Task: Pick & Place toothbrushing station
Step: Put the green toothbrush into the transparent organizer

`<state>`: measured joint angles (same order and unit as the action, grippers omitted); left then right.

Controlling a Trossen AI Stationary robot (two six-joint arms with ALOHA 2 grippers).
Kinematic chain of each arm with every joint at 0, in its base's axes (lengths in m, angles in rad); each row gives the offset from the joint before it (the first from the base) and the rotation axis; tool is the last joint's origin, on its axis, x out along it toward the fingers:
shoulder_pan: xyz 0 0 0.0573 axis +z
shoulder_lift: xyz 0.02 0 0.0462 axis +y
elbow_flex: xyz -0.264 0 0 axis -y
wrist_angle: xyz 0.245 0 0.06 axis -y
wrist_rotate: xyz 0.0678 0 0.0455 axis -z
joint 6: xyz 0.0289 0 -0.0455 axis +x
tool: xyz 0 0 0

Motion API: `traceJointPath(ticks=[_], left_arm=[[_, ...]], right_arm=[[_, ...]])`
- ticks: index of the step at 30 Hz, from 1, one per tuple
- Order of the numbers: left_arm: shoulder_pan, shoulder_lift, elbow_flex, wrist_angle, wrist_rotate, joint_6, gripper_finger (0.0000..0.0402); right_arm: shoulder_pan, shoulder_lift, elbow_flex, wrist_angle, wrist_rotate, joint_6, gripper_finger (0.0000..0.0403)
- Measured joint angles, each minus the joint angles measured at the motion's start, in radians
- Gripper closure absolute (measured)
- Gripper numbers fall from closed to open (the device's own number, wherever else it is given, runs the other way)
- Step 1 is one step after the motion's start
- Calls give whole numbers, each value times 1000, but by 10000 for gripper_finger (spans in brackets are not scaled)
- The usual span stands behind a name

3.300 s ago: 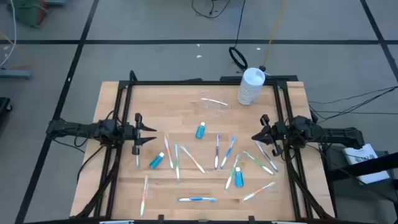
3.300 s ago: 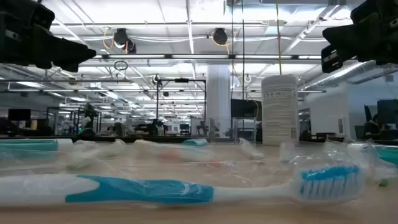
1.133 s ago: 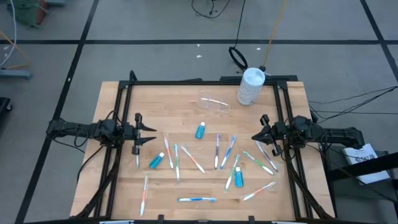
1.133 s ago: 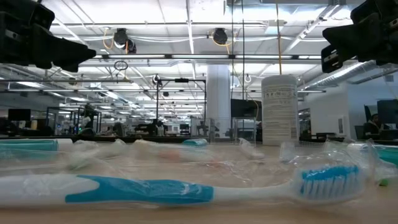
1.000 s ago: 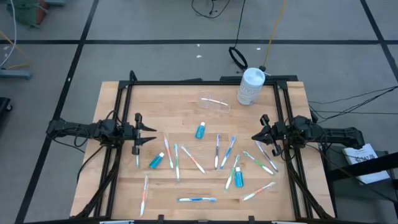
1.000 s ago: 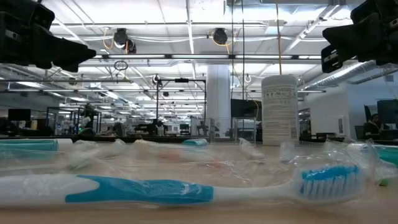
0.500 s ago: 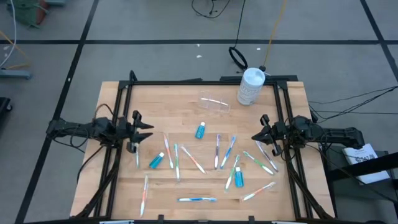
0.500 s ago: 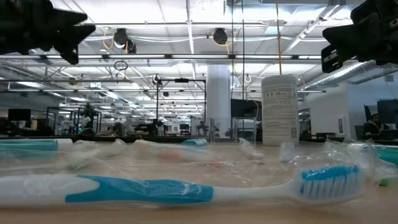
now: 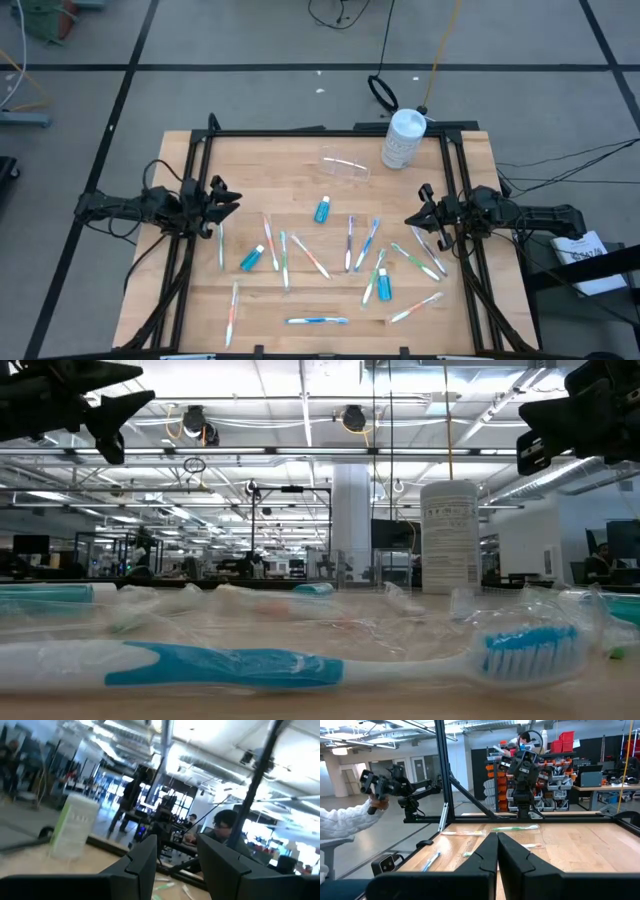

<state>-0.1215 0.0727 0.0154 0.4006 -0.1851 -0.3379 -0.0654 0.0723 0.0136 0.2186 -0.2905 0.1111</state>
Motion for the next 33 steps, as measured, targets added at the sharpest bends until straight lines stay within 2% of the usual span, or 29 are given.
traceJointPath(ticks=[4,9,12,15,18,21,23,26,33], left_arm=[[0,7,3,-94,-122,-180,254],[0,40,85,-378,-271,-288,254],[0,99,173,-488,-290,-336,254],[0,185,300,-578,-246,-356,254],[0,309,445,-752,-234,-350,254],[0,456,571,-936,-225,-410,254],[0,557,629,-1054,-179,-465,254],[-6,701,673,-1203,-83,-580,254],[-25,958,676,-1433,200,-934,254]], right_arm=[[0,0,0,2,0,-1,399],[0,0,0,-6,0,-69,399],[0,0,0,-6,0,-95,399],[0,0,0,-6,0,-100,399],[0,0,0,-6,0,-101,399],[0,0,0,-6,1,-101,399],[0,0,0,-6,0,-101,399],[0,0,0,-6,1,-101,399],[0,0,0,-6,1,-101,399]])
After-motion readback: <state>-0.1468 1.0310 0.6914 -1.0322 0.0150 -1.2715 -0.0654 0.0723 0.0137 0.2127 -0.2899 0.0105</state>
